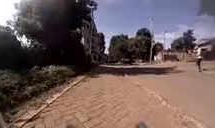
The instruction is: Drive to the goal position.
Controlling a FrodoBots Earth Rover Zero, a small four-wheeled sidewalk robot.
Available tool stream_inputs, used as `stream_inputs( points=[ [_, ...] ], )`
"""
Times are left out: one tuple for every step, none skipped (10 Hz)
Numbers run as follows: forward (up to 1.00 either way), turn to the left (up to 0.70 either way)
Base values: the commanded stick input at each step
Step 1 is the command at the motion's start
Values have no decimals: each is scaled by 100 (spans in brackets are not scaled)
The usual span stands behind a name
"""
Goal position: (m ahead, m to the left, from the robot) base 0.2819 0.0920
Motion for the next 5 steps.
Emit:
stream_inputs(
  points=[
    [100,0],
    [100,0],
    [100,0],
    [100,0],
    [100,0]
  ],
)
